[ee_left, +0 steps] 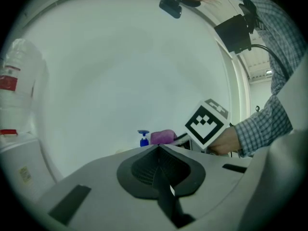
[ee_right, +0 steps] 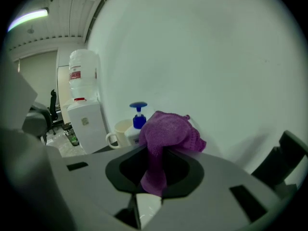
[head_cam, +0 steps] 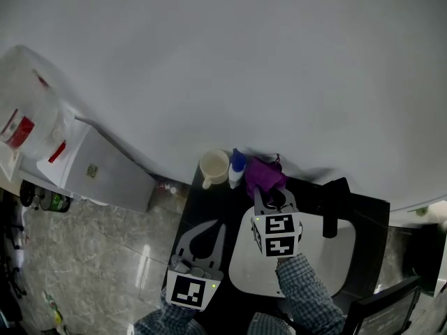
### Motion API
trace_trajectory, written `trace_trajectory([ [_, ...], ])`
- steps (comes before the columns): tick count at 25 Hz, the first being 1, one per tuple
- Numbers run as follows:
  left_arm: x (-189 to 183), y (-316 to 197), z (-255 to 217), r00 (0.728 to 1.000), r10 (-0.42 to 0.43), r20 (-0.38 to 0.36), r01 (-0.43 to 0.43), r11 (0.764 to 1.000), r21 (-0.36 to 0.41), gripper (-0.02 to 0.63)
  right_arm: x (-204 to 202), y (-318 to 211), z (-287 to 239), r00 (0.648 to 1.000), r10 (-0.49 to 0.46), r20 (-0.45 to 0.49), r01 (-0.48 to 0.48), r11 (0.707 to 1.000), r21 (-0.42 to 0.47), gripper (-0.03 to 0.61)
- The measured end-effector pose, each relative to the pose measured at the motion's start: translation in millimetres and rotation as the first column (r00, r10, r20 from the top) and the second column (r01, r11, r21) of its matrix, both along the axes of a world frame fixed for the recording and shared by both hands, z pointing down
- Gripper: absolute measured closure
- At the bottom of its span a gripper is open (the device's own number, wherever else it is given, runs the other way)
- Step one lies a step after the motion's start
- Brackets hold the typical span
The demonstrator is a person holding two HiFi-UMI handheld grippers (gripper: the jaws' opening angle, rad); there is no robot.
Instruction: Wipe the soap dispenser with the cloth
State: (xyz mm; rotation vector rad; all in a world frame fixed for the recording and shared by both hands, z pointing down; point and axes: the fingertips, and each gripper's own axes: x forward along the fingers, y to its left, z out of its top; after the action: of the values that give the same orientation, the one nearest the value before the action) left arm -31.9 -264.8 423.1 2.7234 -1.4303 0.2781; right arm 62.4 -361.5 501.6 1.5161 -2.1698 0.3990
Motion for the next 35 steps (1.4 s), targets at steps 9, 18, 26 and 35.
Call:
trace_trajectory([
  [9, -4, 1, 5, 1.0, -0.01, -0.002, 0.01, 1.0, -0.011, 0.612, 19, 20, 70, 0.998, 0.007, -0.059, -0.016, 0.988, -0.156, 0.5],
  [18, 11, -1, -4, 1.0, 0.026, -0.011, -0.026, 1.0, 0.011, 0.612, 56, 41, 36, 0.995, 0.081, -0.053, -0.087, 0.989, -0.117, 0.5],
  [26, 22, -3, -11, 0.998, 0.055, -0.008, -0.054, 0.998, 0.027, 0.612, 49, 24, -59, 0.999, 0.048, 0.022, -0.05, 0.995, 0.081, 0.5],
  [35, 18, -2, -8, 0.999, 0.038, -0.021, -0.038, 0.999, 0.015, 0.612, 51, -14, -35, 0.999, 0.042, 0.003, -0.042, 0.999, 0.024, 0.5],
])
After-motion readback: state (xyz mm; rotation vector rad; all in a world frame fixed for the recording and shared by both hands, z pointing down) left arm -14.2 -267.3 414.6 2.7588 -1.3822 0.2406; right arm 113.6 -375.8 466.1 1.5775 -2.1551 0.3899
